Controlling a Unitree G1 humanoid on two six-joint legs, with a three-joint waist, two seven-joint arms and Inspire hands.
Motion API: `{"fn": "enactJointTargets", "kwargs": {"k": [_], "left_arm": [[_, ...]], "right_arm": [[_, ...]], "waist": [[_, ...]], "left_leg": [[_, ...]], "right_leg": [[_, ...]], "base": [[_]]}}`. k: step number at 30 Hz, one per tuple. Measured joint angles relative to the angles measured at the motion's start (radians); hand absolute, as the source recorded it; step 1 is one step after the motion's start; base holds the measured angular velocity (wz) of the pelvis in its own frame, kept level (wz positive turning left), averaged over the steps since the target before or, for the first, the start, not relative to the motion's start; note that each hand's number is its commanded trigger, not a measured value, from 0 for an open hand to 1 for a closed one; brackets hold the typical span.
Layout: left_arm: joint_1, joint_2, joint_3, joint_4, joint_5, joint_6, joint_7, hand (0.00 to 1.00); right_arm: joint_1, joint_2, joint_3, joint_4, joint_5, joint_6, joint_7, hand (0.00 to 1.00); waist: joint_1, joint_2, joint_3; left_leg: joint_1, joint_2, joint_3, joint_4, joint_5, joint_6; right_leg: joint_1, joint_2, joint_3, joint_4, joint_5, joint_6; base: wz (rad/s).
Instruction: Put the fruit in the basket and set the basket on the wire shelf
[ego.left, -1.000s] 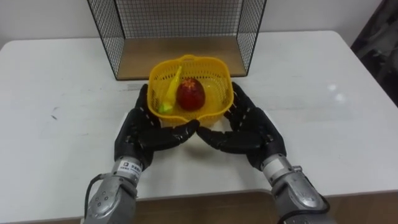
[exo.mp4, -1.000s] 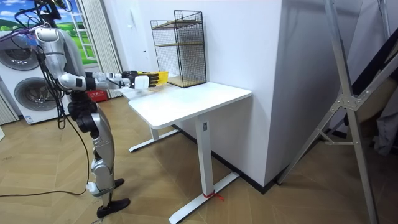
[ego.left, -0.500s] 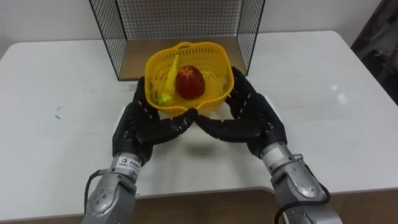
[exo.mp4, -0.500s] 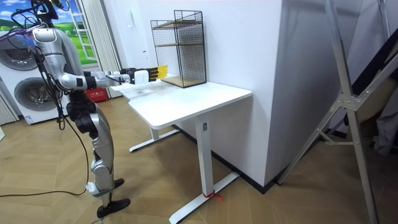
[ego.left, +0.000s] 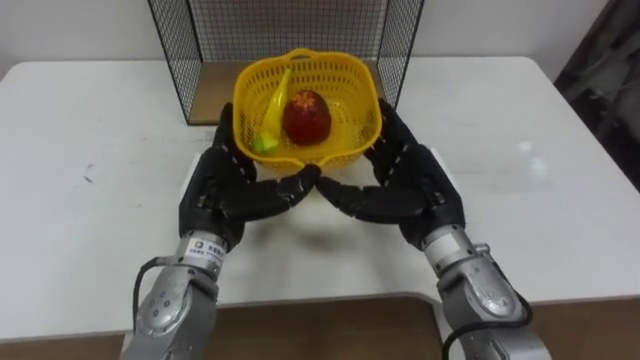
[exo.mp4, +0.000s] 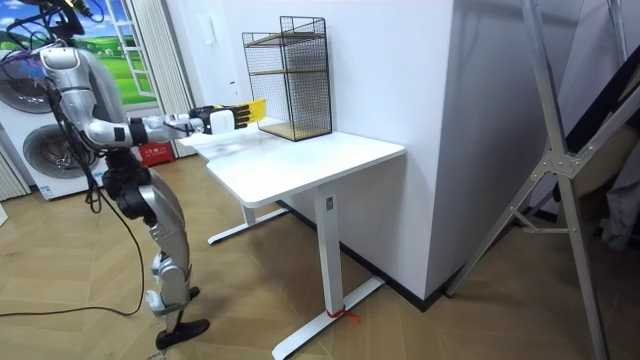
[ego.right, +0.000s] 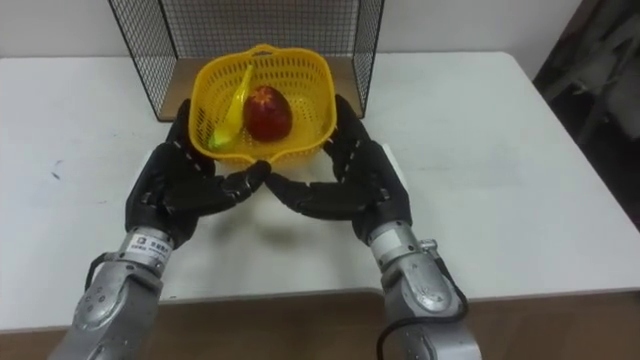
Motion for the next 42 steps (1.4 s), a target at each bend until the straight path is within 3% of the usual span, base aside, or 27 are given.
{"fn": "enactJointTargets", "kwargs": {"k": [3,4,5,6,7,8,9,10,11,12,13,14,16,19,21,23,24,25,27,28,30,31,33,36,37,39,42], "left_arm": [[0.0,0.003,0.011,0.001,0.0,0.0,0.0,0.0],[0.0,0.005,0.014,0.0,-0.001,0.0,0.0,0.0],[0.0,0.004,0.02,0.001,0.0,0.0,0.0,0.0],[-0.002,-0.001,0.02,0.001,0.001,-0.001,0.0,0.0],[-0.005,-0.006,0.017,0.001,0.0,-0.002,0.0,0.0],[-0.006,-0.014,0.009,-0.001,0.001,-0.007,0.0,0.0],[-0.006,-0.017,0.013,-0.001,0.001,-0.011,0.0,0.0],[-0.006,-0.017,0.014,-0.001,0.001,-0.011,0.0,0.0],[-0.006,-0.013,0.015,-0.002,0.0,-0.014,0.0,0.0],[-0.009,-0.002,0.013,-0.01,0.0,-0.017,0.0,0.0],[-0.013,0.0,0.014,-0.014,0.0,-0.017,0.0,0.0],[-0.015,-0.001,0.013,-0.023,0.0,-0.017,0.0,0.0],[-0.015,-0.001,0.011,-0.023,0.0,-0.017,0.0,0.0],[-0.033,0.0,0.009,-0.023,-0.002,-0.017,0.0,0.0],[-0.052,-0.003,0.008,-0.023,-0.001,-0.018,0.0,0.0],[-0.059,-0.002,0.007,-0.023,-0.001,-0.022,0.0,0.0],[-0.058,-0.004,0.004,-0.023,-0.001,-0.022,0.0,0.0],[-0.059,-0.004,0.003,-0.023,-0.001,-0.023,0.0,0.0],[-0.064,-0.005,0.002,-0.023,-0.001,-0.023,0.0,0.0],[-0.068,-0.007,0.002,-0.023,0.001,-0.024,0.001,0.0],[-0.077,-0.005,0.002,-0.023,-0.001,-0.024,0.002,0.0],[-0.081,-0.004,0.003,-0.023,-0.001,-0.024,0.002,0.0],[-0.086,0.0,0.004,-0.019,0.0,-0.025,0.002,0.0],[-0.095,0.0,0.005,-0.015,0.0,-0.025,0.002,0.0],[-0.095,0.0,0.006,-0.013,0.0,-0.025,0.002,0.0],[-0.097,-0.007,0.002,0.01,0.0,-0.024,0.002,0.0],[-0.096,-0.007,0.0,0.022,0.016,-0.018,0.002,0.0]], "right_arm": [[0.001,0.0,0.011,0.001,-0.001,0.0,0.004,0.0],[-0.001,0.005,0.017,0.002,0.007,0.0,0.005,0.0],[-0.001,0.007,0.019,0.003,0.012,0.0,0.006,0.0],[-0.002,0.004,0.014,0.003,0.019,0.0,0.008,0.0],[-0.004,0.001,0.011,0.003,0.026,0.0,0.009,0.0],[-0.011,-0.003,0.003,0.003,0.035,0.001,0.009,0.0],[-0.016,-0.005,0.002,0.003,0.034,0.002,0.009,0.0],[-0.015,-0.006,0.001,0.004,0.034,0.002,0.009,0.0],[-0.01,-0.008,0.004,0.004,0.034,0.003,0.009,0.0],[-0.009,-0.009,0.004,0.003,0.034,0.003,0.01,0.0],[-0.012,-0.009,0.005,0.003,0.03,0.003,0.01,0.0],[-0.015,-0.01,0.003,0.003,0.025,0.003,0.01,0.0],[-0.015,-0.01,0.005,0.001,0.032,0.002,0.009,0.0],[-0.021,-0.012,0.008,-0.011,0.036,0.002,0.003,0.0],[-0.022,-0.016,0.004,-0.03,0.035,0.001,-0.007,0.0],[-0.028,-0.013,0.006,-0.035,0.034,-0.001,-0.019,0.0],[-0.034,-0.012,0.005,-0.035,0.03,-0.001,-0.024,0.0],[-0.038,-0.012,0.005,-0.035,0.028,-0.002,-0.028,0.0],[-0.041,-0.007,0.008,-0.035,0.014,-0.019,-0.037,0.0],[-0.041,-0.006,0.008,-0.035,0.0,-0.024,-0.037,0.0],[-0.04,-0.015,-0.001,-0.035,0.001,-0.027,-0.037,0.0],[-0.041,-0.015,0.0,-0.035,0.002,-0.031,-0.037,0.0],[-0.038,-0.014,0.002,-0.033,-0.003,-0.032,-0.037,0.0],[-0.039,-0.017,0.0,-0.033,-0.009,-0.032,-0.038,0.0],[-0.039,-0.018,0.001,-0.033,-0.009,-0.032,-0.038,0.0],[-0.039,-0.016,0.003,-0.017,-0.009,-0.031,-0.039,0.0],[-0.039,-0.016,-0.009,0.01,-0.013,-0.018,-0.039,0.0]], "waist": [[0.01,0.0,-0.0031],[0.015,0.003,-0.0033],[0.023,0.001,-0.0009],[0.017,-0.004,-0.0048],[0.017,-0.007,-0.004],[0.023,-0.015,-0.0027],[0.036,-0.006,-0.0063],[0.045,-0.006,-0.0077],[0.05,-0.011,-0.0187],[0.029,-0.025,-0.034],[0.023,-0.038,-0.0363],[0.023,-0.045,-0.0337],[0.017,-0.048,-0.0274],[0.016,-0.048,-0.0209],[0.018,-0.045,-0.0186],[0.018,-0.051,-0.0147],[0.017,-0.051,-0.0139],[0.016,-0.051,-0.0128],[0.017,-0.045,-0.0077],[0.015,-0.036,-0.0041],[0.007,-0.022,-0.0001],[0.007,-0.019,0.0001],[0.009,-0.013,0.0027],[-0.002,-0.011,0.0046],[-0.004,-0.009,0.0057],[-0.014,0.019,0.0065],[-0.006,0.019,0.0037]], "left_leg": [[-0.053,0.035,0.001,0.149,0.0,-0.008],[-0.096,0.047,-0.003,0.226,0.031,-0.01],[-0.126,0.045,-0.01,0.258,0.037,-0.009],[-0.174,0.005,-0.036,0.22,0.032,-0.001],[-0.198,-0.012,-0.043,0.176,0.036,-0.001],[-0.238,-0.043,-0.044,0.061,0.066,-0.009],[-0.263,-0.052,-0.047,-0.061,0.143,-0.005],[-0.263,-0.054,-0.05,-0.099,0.188,-0.004],[-0.251,-0.064,-0.06,-0.14,0.267,0.006],[-0.239,-0.082,-0.058,-0.155,0.292,0.02],[-0.237,-0.092,-0.058,-0.156,0.293,0.022],[-0.236,-0.097,-0.06,-0.144,0.319,0.049],[-0.244,-0.108,-0.059,-0.099,0.297,0.07],[-0.253,-0.135,-0.037,-0.049,0.223,0.09],[-0.259,-0.157,-0.026,-0.003,0.173,0.107],[-0.241,-0.18,-0.015,0.007,0.149,0.122],[-0.225,-0.193,-0.005,0.02,0.128,0.133],[-0.215,-0.199,-0.001,0.027,0.117,0.138],[-0.176,-0.215,-0.003,0.039,0.079,0.153],[-0.164,-0.214,-0.009,0.036,0.068,0.157],[-0.151,-0.212,-0.032,0.019,0.061,0.165],[-0.151,-0.212,-0.034,0.011,0.061,0.166],[-0.136,-0.21,-0.04,-0.017,0.062,0.169],[-0.137,-0.21,-0.042,-0.019,0.062,0.169],[-0.136,-0.21,-0.041,-0.016,0.062,0.169],[-0.129,-0.197,-0.054,-0.031,0.068,0.159],[-0.101,-0.171,-0.06,-0.08,0.091,0.139]], "right_leg": [[-0.008,0.017,0.02,0.052,-0.037,-0.021],[0.007,0.024,0.026,0.051,-0.04,-0.038],[0.01,0.023,0.032,0.05,-0.041,-0.043],[0.016,0.017,0.045,0.043,-0.041,-0.047],[0.016,0.009,0.05,0.044,-0.043,-0.046],[0.016,0.001,0.065,0.043,-0.046,-0.041],[0.018,-0.004,0.071,0.042,-0.052,-0.039],[0.025,-0.008,0.076,0.042,-0.058,-0.037],[0.037,-0.015,0.077,0.043,-0.075,-0.025],[0.04,-0.028,0.074,0.044,-0.093,0.0],[0.043,-0.035,0.076,0.042,-0.096,0.005],[0.052,-0.037,0.077,0.032,-0.096,0.006],[0.079,-0.041,0.079,0.005,-0.101,0.015],[0.093,-0.084,0.076,0.017,-0.135,0.041],[0.084,-0.114,0.071,0.089,-0.159,0.069],[0.058,-0.145,0.063,0.209,-0.159,0.079],[0.035,-0.169,0.05,0.293,-0.145,0.101],[0.027,-0.181,0.048,0.333,-0.134,0.103],[-0.001,-0.201,0.046,0.45,-0.066,0.104],[-0.017,-0.2,0.044,0.489,-0.013,0.103],[-0.04,-0.194,0.038,0.516,0.023,0.107],[-0.055,-0.193,0.034,0.517,0.008,0.106],[-0.119,-0.183,0.021,0.477,-0.065,0.094],[-0.178,-0.154,0.019,0.284,-0.088,0.086],[-0.181,-0.15,0.02,0.233,-0.082,0.083],[-0.159,-0.13,-0.004,0.167,-0.038,0.058],[-0.12,-0.096,-0.012,0.078,0.016,0.045]], "base": [[-0.09],[-0.08],[0.07],[0.12],[-0.03],[-0.37],[-0.54],[-0.51],[-0.18],[0.0],[0.06],[-0.09],[-0.03],[-0.02],[0.06],[0.09],[0.08],[0.11],[0.09],[0.08],[0.09],[0.03],[0.02],[0.08],[0.11],[0.03],[-0.12]]}}
